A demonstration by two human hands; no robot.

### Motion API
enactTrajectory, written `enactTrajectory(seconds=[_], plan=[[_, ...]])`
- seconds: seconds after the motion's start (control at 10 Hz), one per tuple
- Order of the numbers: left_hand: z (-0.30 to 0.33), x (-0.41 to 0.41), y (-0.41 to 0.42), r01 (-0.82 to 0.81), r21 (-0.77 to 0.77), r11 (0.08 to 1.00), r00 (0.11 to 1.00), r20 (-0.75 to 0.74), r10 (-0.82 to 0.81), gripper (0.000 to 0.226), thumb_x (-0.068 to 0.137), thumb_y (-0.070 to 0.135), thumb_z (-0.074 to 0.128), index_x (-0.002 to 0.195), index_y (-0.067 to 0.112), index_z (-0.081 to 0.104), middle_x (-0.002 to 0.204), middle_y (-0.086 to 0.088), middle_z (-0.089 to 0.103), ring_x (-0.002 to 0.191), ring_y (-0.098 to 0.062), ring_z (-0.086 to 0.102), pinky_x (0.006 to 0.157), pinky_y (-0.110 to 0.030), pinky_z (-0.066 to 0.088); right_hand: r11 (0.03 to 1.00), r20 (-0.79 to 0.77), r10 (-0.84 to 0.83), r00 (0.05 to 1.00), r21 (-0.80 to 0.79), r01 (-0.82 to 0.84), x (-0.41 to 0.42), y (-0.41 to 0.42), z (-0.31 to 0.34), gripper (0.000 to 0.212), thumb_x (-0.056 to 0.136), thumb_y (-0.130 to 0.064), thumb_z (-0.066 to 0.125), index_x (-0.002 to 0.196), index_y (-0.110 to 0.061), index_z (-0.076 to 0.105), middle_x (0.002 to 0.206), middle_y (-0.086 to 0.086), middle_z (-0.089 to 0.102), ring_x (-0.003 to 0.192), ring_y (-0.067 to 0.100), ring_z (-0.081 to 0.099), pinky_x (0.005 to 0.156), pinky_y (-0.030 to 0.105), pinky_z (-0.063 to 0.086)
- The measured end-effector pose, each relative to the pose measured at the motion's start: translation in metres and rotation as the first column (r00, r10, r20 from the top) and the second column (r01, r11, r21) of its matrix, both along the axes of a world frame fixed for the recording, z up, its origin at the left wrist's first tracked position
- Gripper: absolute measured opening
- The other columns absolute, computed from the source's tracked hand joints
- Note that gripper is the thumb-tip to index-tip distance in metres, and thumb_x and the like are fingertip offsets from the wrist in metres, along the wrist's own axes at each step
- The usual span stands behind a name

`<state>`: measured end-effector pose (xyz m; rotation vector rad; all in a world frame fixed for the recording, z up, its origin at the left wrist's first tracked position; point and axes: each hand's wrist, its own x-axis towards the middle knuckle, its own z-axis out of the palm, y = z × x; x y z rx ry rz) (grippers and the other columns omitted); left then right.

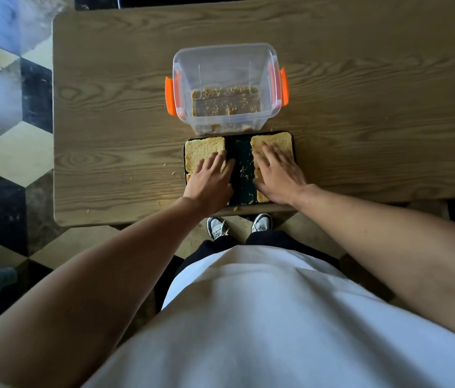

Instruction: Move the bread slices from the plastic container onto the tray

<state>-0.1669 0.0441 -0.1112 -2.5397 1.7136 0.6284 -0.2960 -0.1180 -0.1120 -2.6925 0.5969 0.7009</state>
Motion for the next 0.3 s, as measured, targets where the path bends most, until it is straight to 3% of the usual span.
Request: enactTrajectory(seconds=[0.2,0.3], plan=[[0.003,-0.003,0.003,-0.298,0.146,0.943,0.948,-0.071,0.311,0.093,0.088,0.070,0.040,0.157,0.017,0.008,0.166,-0.018,0.003,0.153,-0.035,0.002,0.123,-0.055,0.007,0.993,-0.148,-0.116,0.982,-0.006,0.117,-0.004,-0.008,0.000,0.083,0.095,-0.064,0.030,0.156,-0.024,-0.009,0.163,0.010,-0.024,0.150,0.032,-0.020,0.123,0.049,-0.006],[0.009,0.000,-0.006,-0.298,0.165,0.940,0.951,-0.037,0.308,0.096,0.083,0.080,0.027,0.158,0.023,0.005,0.167,-0.015,-0.001,0.154,-0.032,-0.004,0.122,-0.056,0.002,0.992,-0.083,-0.115,0.990,0.035,0.119,0.011,-0.002,0.003,0.082,0.094,-0.067,0.027,0.157,-0.028,-0.008,0.164,0.007,-0.023,0.151,0.031,-0.019,0.122,0.049,-0.008]])
